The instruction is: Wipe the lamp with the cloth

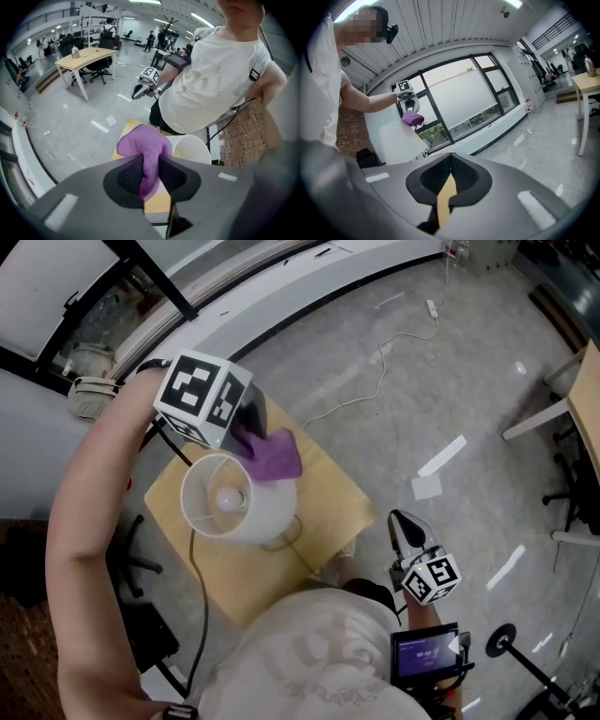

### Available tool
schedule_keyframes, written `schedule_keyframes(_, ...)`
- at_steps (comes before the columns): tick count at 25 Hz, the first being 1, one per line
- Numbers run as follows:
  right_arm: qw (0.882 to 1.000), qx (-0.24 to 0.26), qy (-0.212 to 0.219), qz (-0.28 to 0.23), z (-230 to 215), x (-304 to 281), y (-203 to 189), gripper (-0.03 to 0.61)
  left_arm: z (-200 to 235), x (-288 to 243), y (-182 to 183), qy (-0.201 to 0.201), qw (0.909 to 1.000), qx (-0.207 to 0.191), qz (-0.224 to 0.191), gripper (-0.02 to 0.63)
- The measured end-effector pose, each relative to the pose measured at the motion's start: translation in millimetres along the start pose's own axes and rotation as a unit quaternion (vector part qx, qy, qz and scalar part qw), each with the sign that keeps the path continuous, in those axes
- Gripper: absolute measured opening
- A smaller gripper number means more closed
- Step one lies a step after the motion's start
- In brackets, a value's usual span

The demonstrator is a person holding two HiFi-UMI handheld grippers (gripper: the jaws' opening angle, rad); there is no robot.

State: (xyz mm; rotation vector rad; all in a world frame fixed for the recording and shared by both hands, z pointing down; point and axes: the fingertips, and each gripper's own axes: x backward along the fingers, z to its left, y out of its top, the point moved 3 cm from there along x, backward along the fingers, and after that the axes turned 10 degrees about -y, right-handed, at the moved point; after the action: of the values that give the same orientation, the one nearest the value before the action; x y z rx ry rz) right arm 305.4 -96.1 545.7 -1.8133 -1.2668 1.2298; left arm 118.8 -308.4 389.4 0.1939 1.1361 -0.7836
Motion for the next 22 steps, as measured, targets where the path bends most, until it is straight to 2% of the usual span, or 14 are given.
schedule_keyframes(5, 1.000, -0.009, -0.006, -0.007, -8, 2, 0, 0.015, 19, -35, 7, -0.009, 0.9981, -0.029, 0.054, 0.084)
schedule_keyframes(8, 1.000, -0.009, -0.008, -0.005, -9, 3, 1, 0.015, 36, -59, 0, -0.011, 0.9957, -0.033, 0.086, 0.084)
schedule_keyframes(12, 1.000, -0.014, -0.012, -0.002, -12, 3, -2, 0.015, 57, -82, 1, 0.001, 0.9920, -0.056, 0.113, 0.084)
schedule_keyframes(15, 1.000, -0.022, -0.014, -0.002, -16, 2, -7, 0.015, 66, -104, -5, -0.002, 0.9897, -0.053, 0.133, 0.084)
schedule_keyframes(22, 0.999, -0.032, -0.006, 0.004, -26, -7, -8, 0.015, 98, -126, -16, 0.050, 0.9795, -0.049, 0.189, 0.086)
